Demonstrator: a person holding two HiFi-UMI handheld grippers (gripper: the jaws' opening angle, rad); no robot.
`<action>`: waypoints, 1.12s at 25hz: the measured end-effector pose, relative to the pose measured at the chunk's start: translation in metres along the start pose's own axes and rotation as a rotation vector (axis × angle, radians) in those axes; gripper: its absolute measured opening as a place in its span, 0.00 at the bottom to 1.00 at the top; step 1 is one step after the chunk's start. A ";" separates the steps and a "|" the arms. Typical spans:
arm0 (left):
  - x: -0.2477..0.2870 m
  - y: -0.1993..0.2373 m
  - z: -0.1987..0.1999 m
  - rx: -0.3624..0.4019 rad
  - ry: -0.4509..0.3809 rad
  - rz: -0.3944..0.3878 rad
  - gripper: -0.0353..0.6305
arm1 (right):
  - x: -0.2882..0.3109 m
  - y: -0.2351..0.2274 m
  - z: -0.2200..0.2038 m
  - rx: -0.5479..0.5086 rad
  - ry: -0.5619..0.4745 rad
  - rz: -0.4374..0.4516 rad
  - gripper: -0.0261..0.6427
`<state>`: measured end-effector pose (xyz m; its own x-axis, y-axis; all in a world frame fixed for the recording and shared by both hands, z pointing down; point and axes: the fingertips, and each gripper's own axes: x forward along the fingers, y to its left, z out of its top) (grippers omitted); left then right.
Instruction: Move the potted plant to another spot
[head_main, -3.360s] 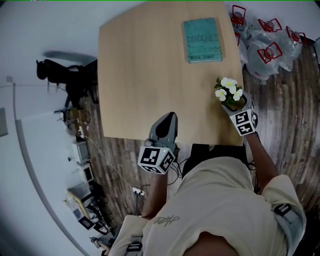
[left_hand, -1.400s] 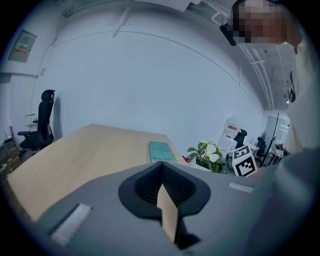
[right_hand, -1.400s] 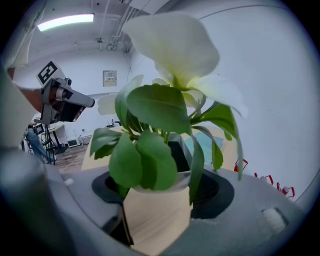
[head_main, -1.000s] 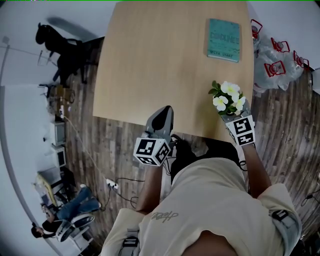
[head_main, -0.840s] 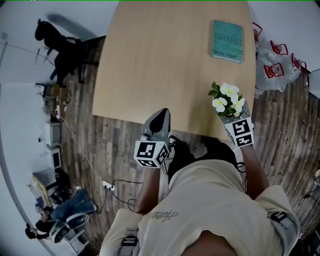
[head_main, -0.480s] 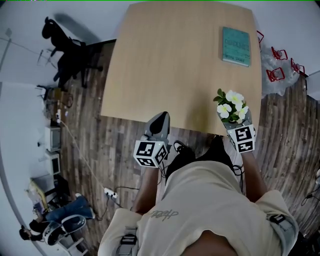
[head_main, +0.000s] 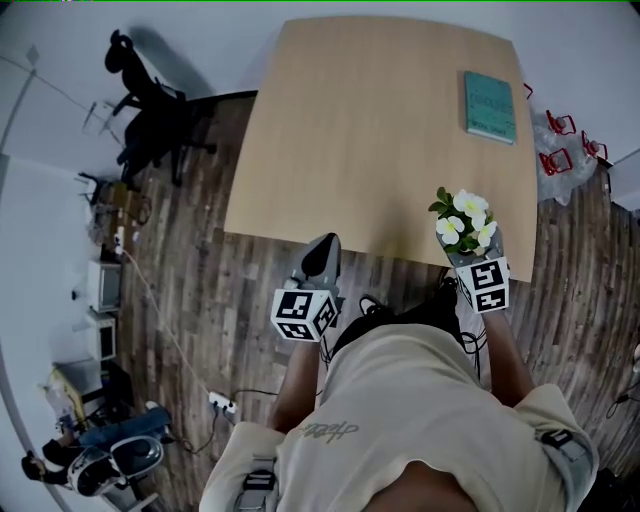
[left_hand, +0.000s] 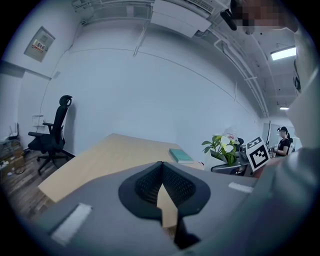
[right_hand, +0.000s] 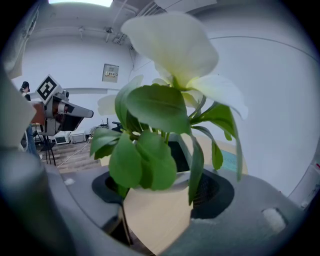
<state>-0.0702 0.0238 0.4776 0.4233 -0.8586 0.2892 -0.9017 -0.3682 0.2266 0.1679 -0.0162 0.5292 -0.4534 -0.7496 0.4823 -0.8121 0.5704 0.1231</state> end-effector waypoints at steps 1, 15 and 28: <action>-0.007 0.005 -0.004 -0.008 0.000 0.005 0.08 | 0.001 0.008 0.001 -0.006 0.002 0.004 0.54; -0.051 0.055 -0.029 -0.140 0.000 0.040 0.08 | 0.019 0.075 0.029 -0.055 0.011 0.071 0.54; -0.025 0.103 0.027 -0.065 0.000 0.132 0.08 | 0.096 0.069 0.057 -0.043 -0.016 0.175 0.54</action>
<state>-0.1764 -0.0024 0.4691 0.3013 -0.8979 0.3209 -0.9420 -0.2280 0.2463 0.0478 -0.0681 0.5343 -0.5926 -0.6425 0.4858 -0.7040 0.7062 0.0752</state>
